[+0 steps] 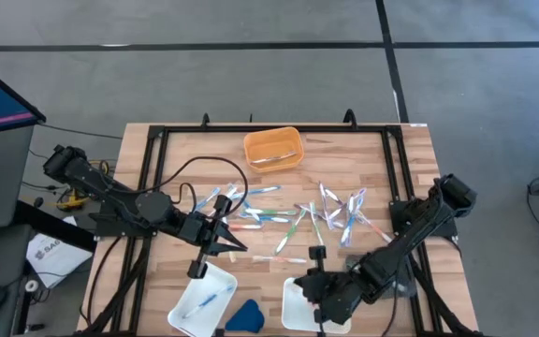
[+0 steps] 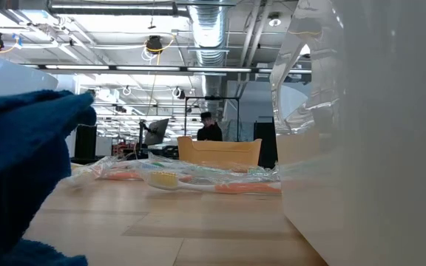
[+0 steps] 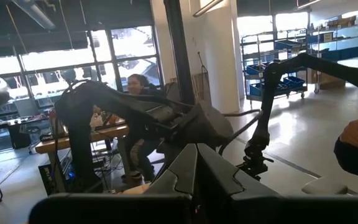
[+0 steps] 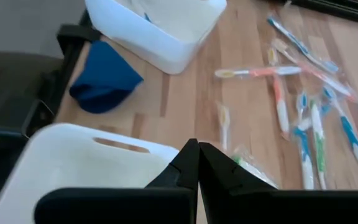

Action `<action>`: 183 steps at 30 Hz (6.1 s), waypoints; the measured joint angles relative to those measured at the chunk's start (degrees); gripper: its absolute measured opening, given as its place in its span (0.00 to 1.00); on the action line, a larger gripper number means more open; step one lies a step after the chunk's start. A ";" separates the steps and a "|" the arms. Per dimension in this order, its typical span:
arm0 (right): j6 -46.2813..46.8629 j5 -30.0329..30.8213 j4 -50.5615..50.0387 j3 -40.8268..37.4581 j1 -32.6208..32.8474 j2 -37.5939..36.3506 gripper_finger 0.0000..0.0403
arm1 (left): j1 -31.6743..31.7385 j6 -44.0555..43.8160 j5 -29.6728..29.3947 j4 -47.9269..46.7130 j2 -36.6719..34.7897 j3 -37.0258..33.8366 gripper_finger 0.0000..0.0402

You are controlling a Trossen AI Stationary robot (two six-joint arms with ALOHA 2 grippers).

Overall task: Pick & Place Toothbrushes
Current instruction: Put the purple toothbrush into the yellow bin

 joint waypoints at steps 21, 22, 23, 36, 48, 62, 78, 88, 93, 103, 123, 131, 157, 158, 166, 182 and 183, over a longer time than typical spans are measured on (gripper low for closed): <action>4.06 -0.01 11.82 -25.27 -9.31 -19.74 0.00 | -0.01 0.00 0.00 -0.02 0.00 0.00 0.01; 4.63 -0.01 12.95 -26.62 -9.91 -21.39 0.00 | 0.00 0.00 0.00 -0.03 0.00 0.00 0.01; 5.25 -0.01 13.83 -28.08 -10.54 -23.10 0.00 | 0.00 0.02 0.00 -0.04 0.00 0.00 0.01; 18.44 0.43 7.18 -36.50 -21.73 -32.21 0.00 | 0.00 1.06 0.00 0.11 0.00 0.00 0.01; 15.00 6.09 5.20 -36.87 -28.80 -32.68 0.00 | 0.35 1.06 -0.01 0.07 0.00 0.00 0.01; 20.58 5.83 -3.86 -36.89 -31.45 -32.61 0.00 | 0.37 1.06 -0.01 0.02 0.00 0.00 0.01; 22.64 2.77 -3.48 -36.89 -31.65 -32.61 0.00 | 0.37 1.05 -0.02 -0.02 0.00 0.00 0.01; 23.79 2.79 -2.40 -36.85 -31.63 -30.03 0.00 | 0.37 1.03 -0.02 -0.24 0.00 0.00 0.01; 23.76 2.76 -2.71 -36.87 -32.40 -25.47 0.00 | 0.37 1.03 0.00 -0.30 0.00 0.00 0.01; 24.19 -0.38 -0.76 -36.92 -35.16 -14.06 0.00 | 0.37 1.03 0.00 -0.24 0.00 0.00 0.01; 22.92 -7.92 1.89 -36.87 -33.37 -19.85 0.00 | 0.37 1.03 0.00 -0.22 0.00 0.00 0.01; 14.29 -7.80 1.94 -36.87 -33.37 -19.85 0.00 | 0.37 1.05 0.00 -0.20 0.00 0.00 0.01; 19.06 -15.44 0.38 -36.87 -38.25 -19.82 0.31 | 1.80 1.07 0.00 -0.19 0.00 0.00 0.01; 19.15 -15.42 0.36 -36.87 -38.17 -19.82 0.34 | 1.98 1.06 0.00 -0.20 0.00 0.00 0.01; 20.58 -15.22 0.19 -36.87 -38.14 -19.32 0.44 | 2.14 0.91 0.00 -0.53 0.00 0.00 0.01; 22.58 -14.74 1.64 -36.84 -37.41 -18.54 0.36 | 2.14 0.87 0.00 -0.66 0.00 0.00 0.01; 22.90 -14.74 1.65 -36.84 -37.01 -18.54 0.35 | 2.14 0.87 0.00 -0.66 0.00 0.00 0.01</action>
